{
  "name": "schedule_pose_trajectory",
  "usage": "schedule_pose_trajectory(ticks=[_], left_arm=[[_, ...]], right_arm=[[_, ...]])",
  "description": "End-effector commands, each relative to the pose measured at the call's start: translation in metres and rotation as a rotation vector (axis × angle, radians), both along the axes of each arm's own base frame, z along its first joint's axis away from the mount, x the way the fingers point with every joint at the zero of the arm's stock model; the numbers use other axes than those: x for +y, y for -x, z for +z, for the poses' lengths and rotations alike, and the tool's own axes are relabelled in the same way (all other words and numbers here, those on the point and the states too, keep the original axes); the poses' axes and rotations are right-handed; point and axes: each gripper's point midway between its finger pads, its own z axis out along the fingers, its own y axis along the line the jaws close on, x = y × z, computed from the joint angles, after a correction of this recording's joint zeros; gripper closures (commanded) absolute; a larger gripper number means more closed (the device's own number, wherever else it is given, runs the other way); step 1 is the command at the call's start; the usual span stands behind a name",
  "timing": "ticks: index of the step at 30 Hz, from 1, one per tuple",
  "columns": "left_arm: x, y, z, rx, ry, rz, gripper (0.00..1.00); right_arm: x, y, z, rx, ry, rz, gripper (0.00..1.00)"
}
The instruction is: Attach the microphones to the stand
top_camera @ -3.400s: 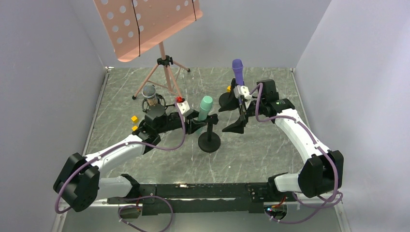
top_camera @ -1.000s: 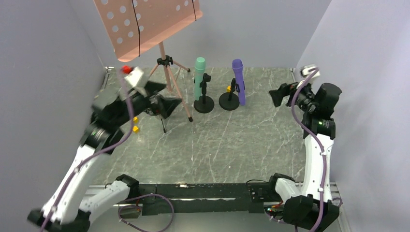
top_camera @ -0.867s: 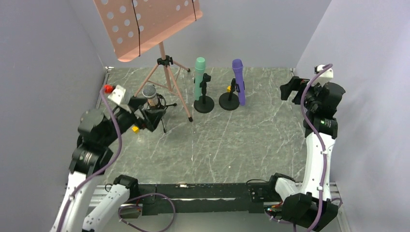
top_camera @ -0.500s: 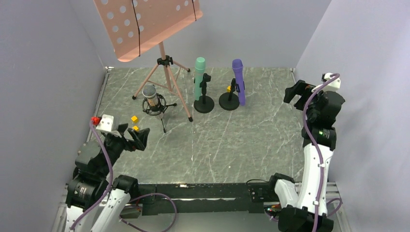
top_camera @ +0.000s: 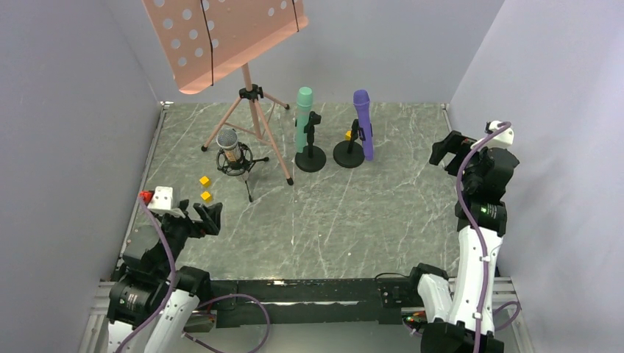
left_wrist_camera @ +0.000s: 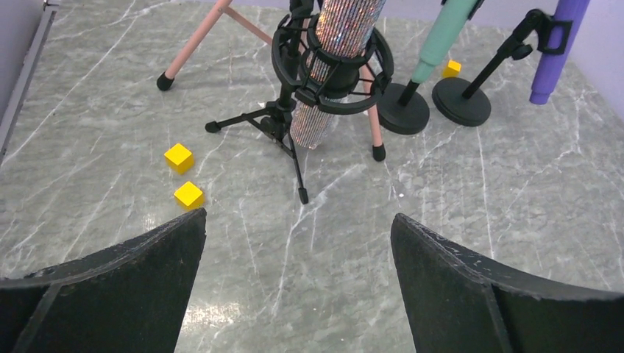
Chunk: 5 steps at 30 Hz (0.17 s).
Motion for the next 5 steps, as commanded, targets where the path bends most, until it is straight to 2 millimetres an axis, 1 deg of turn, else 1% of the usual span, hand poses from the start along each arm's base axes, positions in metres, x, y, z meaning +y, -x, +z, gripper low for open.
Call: schedule_pose_trajectory(ticks=[1,5], left_arm=[[0.0035,-0.0091,-0.0005,-0.015,-0.012,0.028,0.01],[0.0043,-0.0096,-0.0076,-0.013,-0.019,0.031,0.01]], right_arm=[[-0.0043,-0.0004,0.006,-0.033,0.014,-0.023,0.0],[-0.0042,-0.0021,0.0069,-0.034,0.016,-0.018,0.0]])
